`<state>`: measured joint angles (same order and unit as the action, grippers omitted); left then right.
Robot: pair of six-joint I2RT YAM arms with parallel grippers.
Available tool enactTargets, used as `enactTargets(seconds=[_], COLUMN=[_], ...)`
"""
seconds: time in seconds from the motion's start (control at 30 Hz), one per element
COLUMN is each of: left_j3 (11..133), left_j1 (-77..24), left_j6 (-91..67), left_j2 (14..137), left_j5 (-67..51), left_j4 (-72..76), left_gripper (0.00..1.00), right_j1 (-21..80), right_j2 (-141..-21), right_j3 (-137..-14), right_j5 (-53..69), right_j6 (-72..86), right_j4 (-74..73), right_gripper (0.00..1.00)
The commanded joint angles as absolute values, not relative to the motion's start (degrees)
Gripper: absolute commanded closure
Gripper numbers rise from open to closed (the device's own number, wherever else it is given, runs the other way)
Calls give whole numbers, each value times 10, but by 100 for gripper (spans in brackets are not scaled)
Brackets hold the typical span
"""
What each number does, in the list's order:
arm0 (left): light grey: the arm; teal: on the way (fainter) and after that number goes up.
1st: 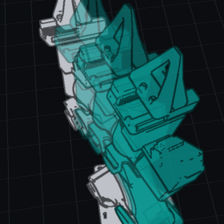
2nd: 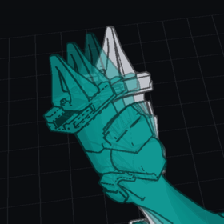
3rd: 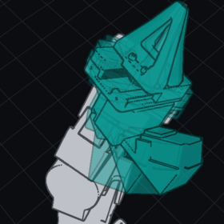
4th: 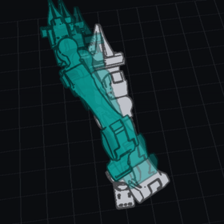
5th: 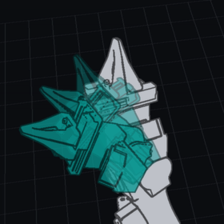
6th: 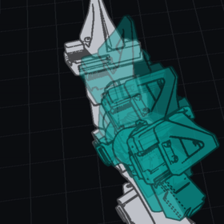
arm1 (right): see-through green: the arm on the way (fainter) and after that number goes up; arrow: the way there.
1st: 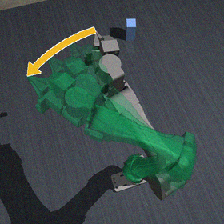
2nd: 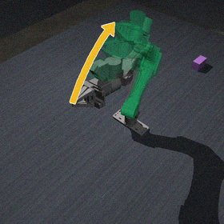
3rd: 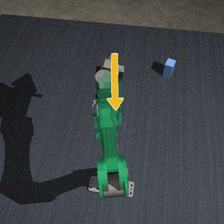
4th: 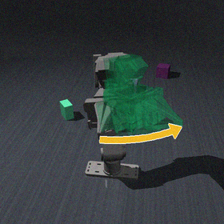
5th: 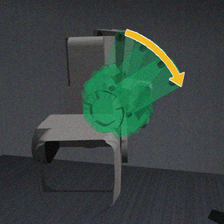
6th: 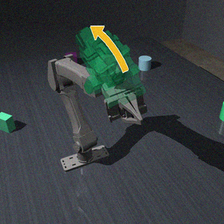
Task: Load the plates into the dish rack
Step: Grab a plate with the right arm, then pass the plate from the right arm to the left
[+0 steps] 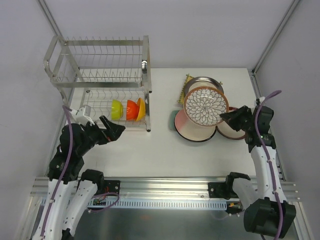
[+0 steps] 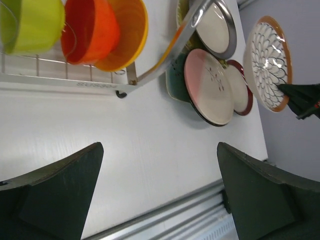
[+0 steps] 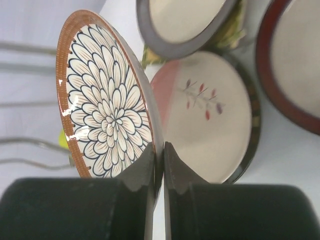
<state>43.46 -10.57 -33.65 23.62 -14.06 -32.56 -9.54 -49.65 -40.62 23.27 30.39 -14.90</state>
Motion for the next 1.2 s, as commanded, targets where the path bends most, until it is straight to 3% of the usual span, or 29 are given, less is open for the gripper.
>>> enactTargets(seconds=[0.0,0.2,0.6,1.17], left_j3=[434,382,333,347], left_j1=[-111,-131,-294,-421], left_j6=[-405,-469,-542,-517], left_j2=[266,285,308,424], left_j5=[-253,-284,-110,46], left_j4=[-269,-189,-116,-120], left_gripper=[1,1,2,36], right_j1=[-34,90,307,359], right_j2=[-490,-484,-530,-538], right_j3=[-434,-396,-362,-377], right_j5=[316,311,226,201], right_j6=[296,312,346,337], right_j4=[-86,-54,47,74], right_gripper=[100,99,99,99])
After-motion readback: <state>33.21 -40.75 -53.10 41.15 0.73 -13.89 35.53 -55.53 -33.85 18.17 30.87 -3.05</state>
